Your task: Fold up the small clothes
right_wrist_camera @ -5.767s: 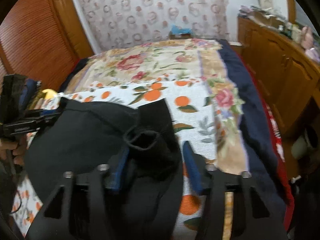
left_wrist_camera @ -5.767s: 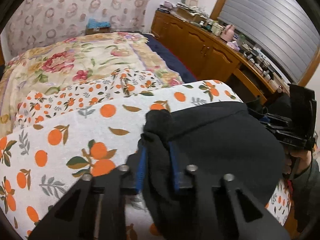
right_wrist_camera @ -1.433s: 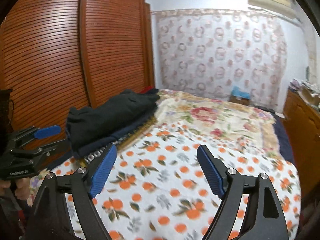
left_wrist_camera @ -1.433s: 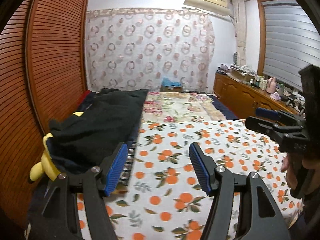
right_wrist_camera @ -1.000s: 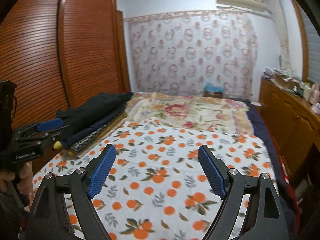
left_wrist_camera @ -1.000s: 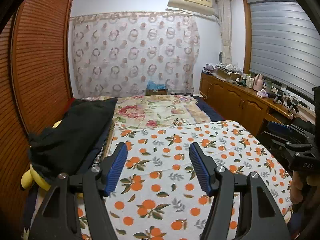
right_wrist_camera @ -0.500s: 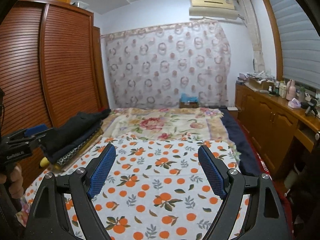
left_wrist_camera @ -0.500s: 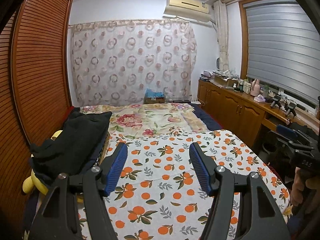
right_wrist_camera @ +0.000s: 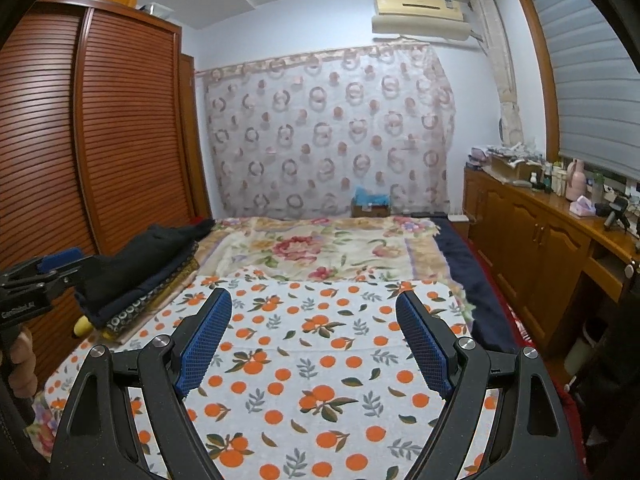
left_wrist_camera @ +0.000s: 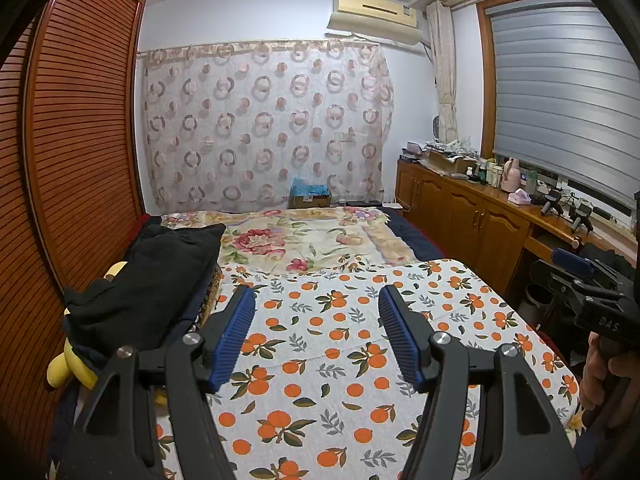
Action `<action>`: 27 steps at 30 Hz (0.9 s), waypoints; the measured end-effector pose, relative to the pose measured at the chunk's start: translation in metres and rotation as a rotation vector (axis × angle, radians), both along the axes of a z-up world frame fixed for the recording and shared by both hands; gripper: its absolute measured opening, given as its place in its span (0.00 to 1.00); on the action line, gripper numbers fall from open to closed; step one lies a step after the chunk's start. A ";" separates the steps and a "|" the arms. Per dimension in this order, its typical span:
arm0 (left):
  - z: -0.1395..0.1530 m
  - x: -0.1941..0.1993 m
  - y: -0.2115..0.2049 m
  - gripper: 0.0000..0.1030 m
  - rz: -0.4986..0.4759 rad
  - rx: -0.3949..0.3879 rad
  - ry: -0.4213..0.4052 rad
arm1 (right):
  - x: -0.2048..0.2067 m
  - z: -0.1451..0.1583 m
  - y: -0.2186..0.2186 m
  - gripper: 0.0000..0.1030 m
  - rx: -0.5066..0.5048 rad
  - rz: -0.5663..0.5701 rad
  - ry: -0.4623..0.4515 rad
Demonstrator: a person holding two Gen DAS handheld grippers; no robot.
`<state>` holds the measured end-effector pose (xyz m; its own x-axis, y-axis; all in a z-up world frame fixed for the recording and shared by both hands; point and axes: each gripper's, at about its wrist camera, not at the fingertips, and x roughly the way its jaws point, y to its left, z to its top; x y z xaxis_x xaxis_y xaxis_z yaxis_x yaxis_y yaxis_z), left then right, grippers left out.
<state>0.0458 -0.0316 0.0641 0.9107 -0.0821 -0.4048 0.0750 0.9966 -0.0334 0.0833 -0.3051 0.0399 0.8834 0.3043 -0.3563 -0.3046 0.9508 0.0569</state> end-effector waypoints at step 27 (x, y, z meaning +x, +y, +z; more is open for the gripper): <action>0.000 0.000 0.000 0.62 0.001 0.000 -0.001 | 0.002 -0.001 -0.006 0.84 -0.001 -0.001 0.002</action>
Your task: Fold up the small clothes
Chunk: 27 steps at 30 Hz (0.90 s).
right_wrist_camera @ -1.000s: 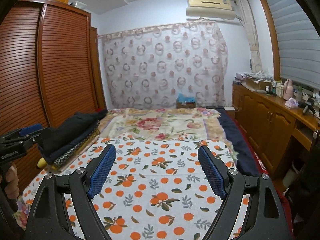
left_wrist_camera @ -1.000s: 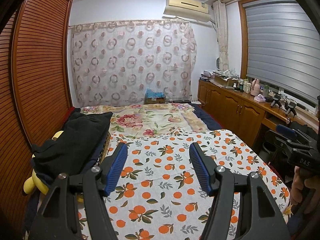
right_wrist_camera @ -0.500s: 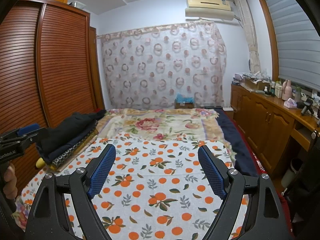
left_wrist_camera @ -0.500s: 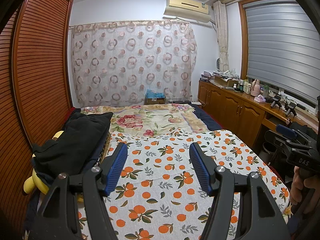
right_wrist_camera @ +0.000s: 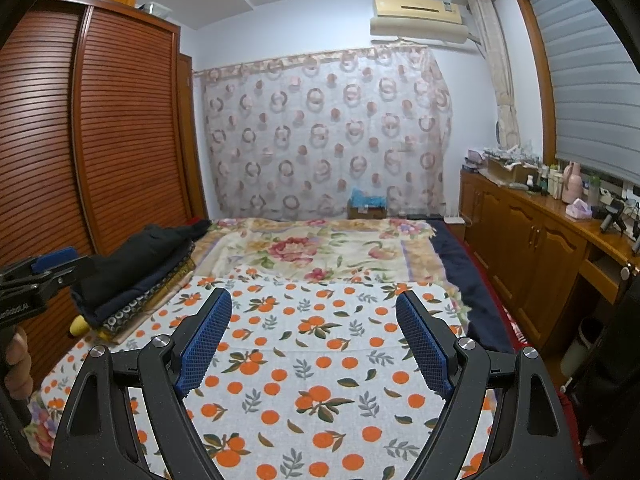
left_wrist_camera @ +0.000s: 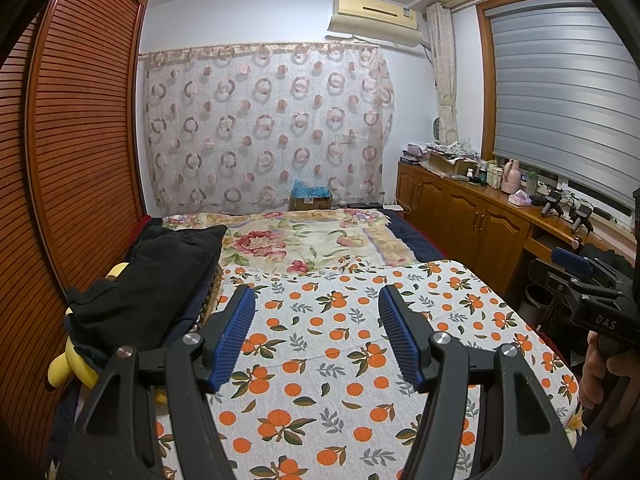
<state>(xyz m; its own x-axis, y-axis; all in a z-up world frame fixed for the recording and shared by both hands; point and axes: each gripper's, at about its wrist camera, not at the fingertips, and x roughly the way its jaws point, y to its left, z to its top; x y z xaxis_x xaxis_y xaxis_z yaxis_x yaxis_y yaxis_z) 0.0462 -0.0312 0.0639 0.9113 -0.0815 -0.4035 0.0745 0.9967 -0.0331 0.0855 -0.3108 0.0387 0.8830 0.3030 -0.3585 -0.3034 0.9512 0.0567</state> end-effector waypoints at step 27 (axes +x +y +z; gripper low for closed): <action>0.000 -0.002 0.001 0.62 0.000 0.001 -0.001 | -0.001 0.001 0.001 0.84 -0.002 -0.001 -0.004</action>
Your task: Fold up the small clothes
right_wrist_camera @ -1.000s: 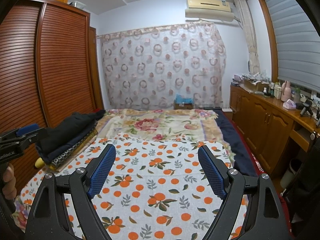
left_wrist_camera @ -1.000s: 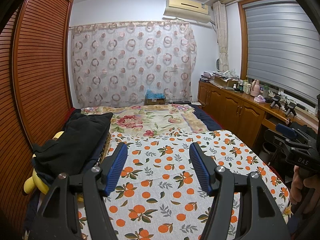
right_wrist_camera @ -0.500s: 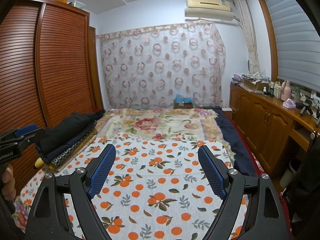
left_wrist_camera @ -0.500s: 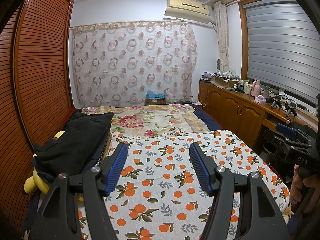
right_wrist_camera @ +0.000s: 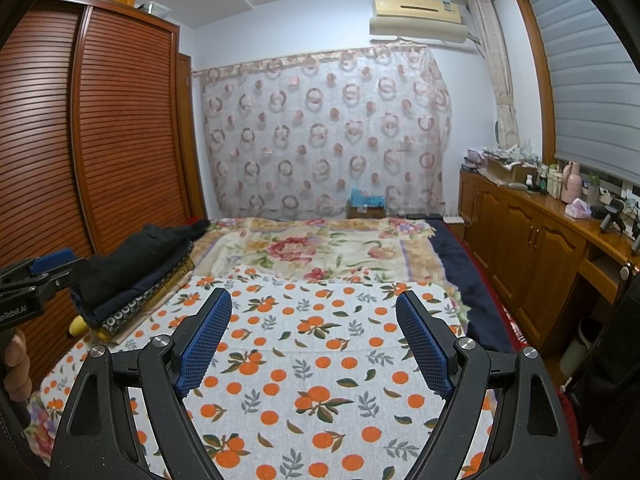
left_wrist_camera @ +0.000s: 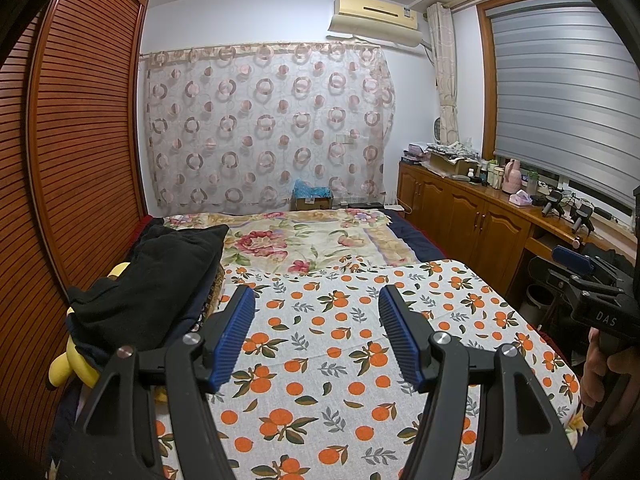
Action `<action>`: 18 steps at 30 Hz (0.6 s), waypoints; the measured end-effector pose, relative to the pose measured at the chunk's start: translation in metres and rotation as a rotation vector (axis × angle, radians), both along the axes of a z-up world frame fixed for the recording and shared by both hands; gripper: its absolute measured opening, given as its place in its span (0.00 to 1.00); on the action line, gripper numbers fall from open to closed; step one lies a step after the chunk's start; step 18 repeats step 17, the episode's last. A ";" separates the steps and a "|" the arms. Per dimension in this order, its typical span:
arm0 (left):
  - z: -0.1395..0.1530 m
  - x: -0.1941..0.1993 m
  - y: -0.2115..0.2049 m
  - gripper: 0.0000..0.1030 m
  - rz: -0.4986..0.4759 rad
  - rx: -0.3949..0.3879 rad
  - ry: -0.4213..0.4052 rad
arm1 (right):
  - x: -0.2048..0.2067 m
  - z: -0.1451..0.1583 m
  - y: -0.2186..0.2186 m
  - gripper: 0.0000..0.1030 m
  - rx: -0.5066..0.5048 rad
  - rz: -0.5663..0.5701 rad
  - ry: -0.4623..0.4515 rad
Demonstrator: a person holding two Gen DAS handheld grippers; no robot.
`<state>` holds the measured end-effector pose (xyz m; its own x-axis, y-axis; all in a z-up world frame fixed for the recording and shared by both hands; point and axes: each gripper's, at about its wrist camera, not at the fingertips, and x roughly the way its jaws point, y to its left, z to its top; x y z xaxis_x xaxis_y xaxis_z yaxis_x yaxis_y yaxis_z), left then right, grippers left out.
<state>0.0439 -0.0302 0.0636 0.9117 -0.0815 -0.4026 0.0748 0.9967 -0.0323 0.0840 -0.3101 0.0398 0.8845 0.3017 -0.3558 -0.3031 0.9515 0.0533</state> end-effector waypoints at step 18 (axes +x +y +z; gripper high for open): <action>-0.002 0.000 0.000 0.62 0.001 0.000 -0.001 | 0.001 -0.001 -0.005 0.84 -0.001 0.000 -0.002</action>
